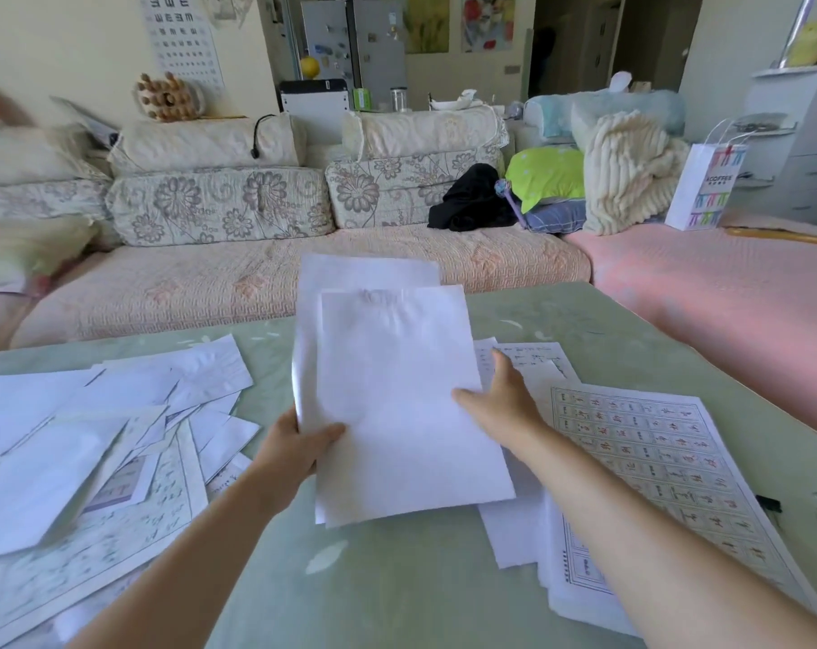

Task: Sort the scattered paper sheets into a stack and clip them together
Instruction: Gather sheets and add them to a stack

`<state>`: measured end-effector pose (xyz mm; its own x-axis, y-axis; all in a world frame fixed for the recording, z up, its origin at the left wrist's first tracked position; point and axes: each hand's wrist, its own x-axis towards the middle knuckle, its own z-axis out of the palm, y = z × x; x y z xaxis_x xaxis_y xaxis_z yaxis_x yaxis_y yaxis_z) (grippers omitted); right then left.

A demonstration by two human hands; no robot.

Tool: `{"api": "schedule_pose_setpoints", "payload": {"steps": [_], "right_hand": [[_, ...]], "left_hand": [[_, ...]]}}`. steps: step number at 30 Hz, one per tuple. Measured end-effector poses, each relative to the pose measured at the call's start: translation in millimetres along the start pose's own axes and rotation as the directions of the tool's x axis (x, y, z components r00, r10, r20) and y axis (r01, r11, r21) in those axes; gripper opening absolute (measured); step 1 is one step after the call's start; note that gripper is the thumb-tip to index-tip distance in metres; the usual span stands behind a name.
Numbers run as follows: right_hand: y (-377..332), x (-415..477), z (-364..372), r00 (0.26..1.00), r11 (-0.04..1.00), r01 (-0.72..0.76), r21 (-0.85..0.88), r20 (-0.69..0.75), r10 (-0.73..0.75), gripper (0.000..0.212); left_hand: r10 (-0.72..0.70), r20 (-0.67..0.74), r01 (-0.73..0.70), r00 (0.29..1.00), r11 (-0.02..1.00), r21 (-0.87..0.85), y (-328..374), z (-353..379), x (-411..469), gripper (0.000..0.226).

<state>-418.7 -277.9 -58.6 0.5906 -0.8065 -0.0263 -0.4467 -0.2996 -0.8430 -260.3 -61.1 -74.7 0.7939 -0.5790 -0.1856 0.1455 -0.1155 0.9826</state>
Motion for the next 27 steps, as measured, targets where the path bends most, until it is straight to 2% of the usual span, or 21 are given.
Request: {"api": "schedule_pose_setpoints", "payload": {"steps": [2, 4, 5, 6, 8, 10, 15, 17, 19, 21, 23, 25, 26, 27], "right_hand": [[-13, -2, 4, 0.992, 0.952, -0.114, 0.284, 0.083, 0.094, 0.053], [-18, -7, 11, 0.984, 0.952, -0.13, 0.277, 0.153, 0.09, 0.023], [-19, -9, 16, 0.985, 0.964, -0.122, 0.237, 0.145, 0.089, 0.019], [-18, -11, 20, 0.987, 0.972, -0.115, 0.206, 0.133, 0.089, 0.02], [-14, -15, 28, 0.985, 0.971, -0.13, 0.199, 0.14, 0.103, 0.027], [-10, -18, 29, 0.979, 0.959, -0.163, 0.231, 0.158, 0.128, 0.029], [-1, -11, 23, 0.979, 0.903, -0.203, 0.379, 0.06, 0.195, 0.013], [-3, -10, 18, 0.985, 0.909, -0.171, 0.38, 0.04, 0.169, 0.009], [-4, -11, 15, 0.99, 0.915, -0.139, 0.379, 0.06, 0.126, 0.006], [-6, -13, 12, 0.98, 0.901, -0.174, 0.397, 0.156, 0.12, 0.011], [-7, -14, 8, 0.953, 0.897, -0.241, 0.37, 0.265, 0.147, 0.036], [1, -6, 2, 0.933, 0.923, -0.273, 0.271, 0.308, 0.186, 0.079], [5, 1, -3, 0.935, 0.935, -0.264, 0.235, 0.301, 0.189, 0.088], [10, 8, -12, 0.941, 0.943, -0.252, 0.218, 0.282, 0.186, 0.084]], "left_hand": [[-0.018, 0.07, 0.019, 0.997, 0.999, -0.026, -3, -16, -15, 0.04], [-0.047, 0.101, 0.049, 0.994, 0.999, -0.013, -2, -21, -25, 0.033], [-0.071, 0.088, 0.073, 0.994, 0.997, -0.01, 1, -21, -29, 0.022], [-0.098, 0.049, 0.098, 0.994, 0.995, 0.002, 4, -21, -30, 0.012], [-0.125, -0.066, 0.13, 0.99, 0.988, 0.086, 6, -26, -22, 0.015], [-0.163, -0.1, 0.177, 0.982, 0.972, 0.153, 5, -33, -14, 0.015], [-0.346, 0.15, 0.329, 0.926, 0.936, 0.13, 0, -37, -8, 0.022], [-0.364, 0.212, 0.349, 0.907, 0.931, 0.107, 3, -30, -10, 0.023], [-0.324, 0.217, 0.31, 0.921, 0.946, 0.094, 6, -22, -9, 0.026], [-0.202, 0.158, 0.19, 0.967, 0.978, 0.088, 3, -14, -1, 0.036], [-0.15, 0.145, 0.135, 0.978, 0.985, 0.105, 3, -5, 1, 0.042], [-0.143, 0.211, 0.116, 0.967, 0.984, 0.135, 5, 7, 1, 0.027], [-0.139, 0.248, 0.102, 0.959, 0.983, 0.156, 8, 13, 1, 0.022], [-0.131, 0.275, 0.085, 0.952, 0.981, 0.174, 12, 21, 1, 0.02]]}}
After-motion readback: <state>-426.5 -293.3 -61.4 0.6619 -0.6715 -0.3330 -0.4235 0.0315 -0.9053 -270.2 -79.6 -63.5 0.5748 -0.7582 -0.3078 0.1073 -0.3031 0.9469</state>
